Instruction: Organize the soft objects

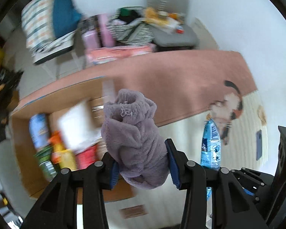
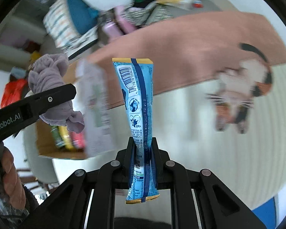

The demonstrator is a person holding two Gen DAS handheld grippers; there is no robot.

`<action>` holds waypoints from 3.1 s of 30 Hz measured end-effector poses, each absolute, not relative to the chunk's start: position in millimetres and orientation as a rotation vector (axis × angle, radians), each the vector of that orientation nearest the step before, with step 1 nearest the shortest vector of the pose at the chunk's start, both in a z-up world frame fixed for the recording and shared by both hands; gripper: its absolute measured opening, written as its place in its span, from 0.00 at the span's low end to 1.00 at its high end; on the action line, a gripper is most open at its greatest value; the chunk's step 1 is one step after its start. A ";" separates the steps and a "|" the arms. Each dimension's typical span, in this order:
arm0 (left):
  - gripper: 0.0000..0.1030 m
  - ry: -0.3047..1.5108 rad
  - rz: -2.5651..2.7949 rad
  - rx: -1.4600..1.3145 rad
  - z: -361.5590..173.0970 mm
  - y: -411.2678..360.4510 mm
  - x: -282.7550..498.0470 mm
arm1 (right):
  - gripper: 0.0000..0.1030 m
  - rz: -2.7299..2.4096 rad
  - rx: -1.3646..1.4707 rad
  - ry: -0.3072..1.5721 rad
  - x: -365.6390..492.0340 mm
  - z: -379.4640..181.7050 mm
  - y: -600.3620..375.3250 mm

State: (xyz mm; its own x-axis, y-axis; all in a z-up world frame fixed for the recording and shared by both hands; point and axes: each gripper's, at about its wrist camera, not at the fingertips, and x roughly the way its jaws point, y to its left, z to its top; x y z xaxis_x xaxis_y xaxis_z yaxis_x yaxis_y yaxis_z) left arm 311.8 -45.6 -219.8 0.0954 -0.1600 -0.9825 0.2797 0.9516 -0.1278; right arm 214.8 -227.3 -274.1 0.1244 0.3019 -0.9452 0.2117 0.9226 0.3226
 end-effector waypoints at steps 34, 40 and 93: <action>0.66 1.820 0.052 0.095 -385.6 218.0 311.4 | 0.36 0.057 0.029 1.636 309.4 -355.5 2.7; 0.68 1.790 0.021 0.071 -373.9 213.7 309.8 | 0.57 0.053 0.031 1.628 308.1 -348.6 4.3; 0.96 1.017 0.001 0.004 -31.9 142.6 115.2 | 1.00 0.000 0.031 1.025 91.4 -11.5 -41.3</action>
